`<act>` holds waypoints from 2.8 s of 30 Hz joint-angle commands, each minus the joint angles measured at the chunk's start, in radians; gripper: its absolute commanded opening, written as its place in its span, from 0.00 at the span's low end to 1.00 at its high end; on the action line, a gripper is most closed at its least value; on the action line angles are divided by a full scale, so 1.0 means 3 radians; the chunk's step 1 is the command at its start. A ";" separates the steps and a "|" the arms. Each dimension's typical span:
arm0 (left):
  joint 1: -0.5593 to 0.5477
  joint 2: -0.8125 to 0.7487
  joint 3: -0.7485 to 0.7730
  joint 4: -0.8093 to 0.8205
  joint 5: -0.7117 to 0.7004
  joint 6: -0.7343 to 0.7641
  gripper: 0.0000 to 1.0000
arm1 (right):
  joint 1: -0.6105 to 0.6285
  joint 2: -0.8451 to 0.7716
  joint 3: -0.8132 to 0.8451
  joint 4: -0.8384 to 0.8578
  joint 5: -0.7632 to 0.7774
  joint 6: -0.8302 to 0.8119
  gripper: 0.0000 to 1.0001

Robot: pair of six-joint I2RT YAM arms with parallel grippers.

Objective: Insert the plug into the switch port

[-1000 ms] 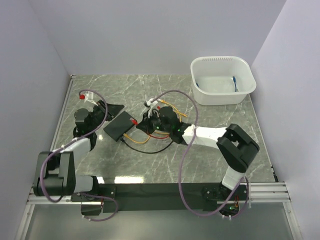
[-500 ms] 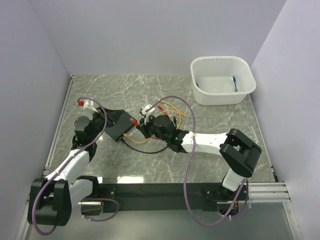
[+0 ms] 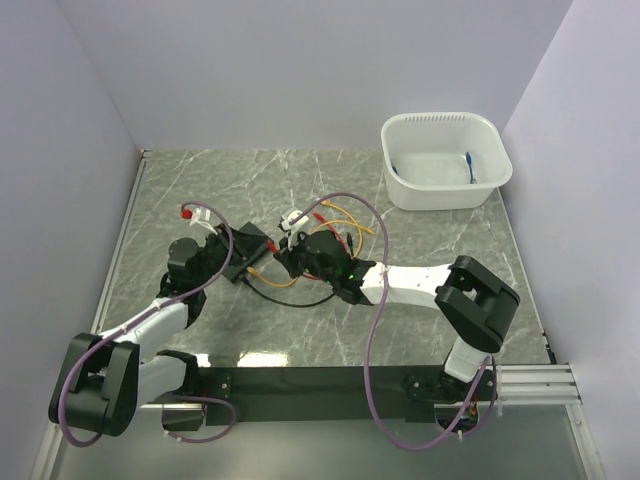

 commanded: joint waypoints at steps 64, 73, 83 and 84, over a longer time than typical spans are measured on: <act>-0.0572 0.0382 0.0401 0.0005 -0.0605 0.0098 0.01 | -0.0326 -0.0113 -0.0003 0.0186 -0.0112 0.0479 0.11; -0.0567 0.0275 0.0549 -0.0501 -0.1024 0.0262 0.41 | -0.0326 -0.0097 0.0002 0.0186 -0.0112 0.0448 0.00; -0.0041 0.0458 0.0667 -0.0645 -0.1081 0.0053 0.45 | -0.0321 0.0117 0.0216 -0.0019 -0.0189 0.0407 0.00; 0.0011 0.0525 0.0713 -0.0645 -0.1050 0.0037 0.44 | -0.0321 0.0148 0.0247 -0.0085 -0.0159 0.0418 0.00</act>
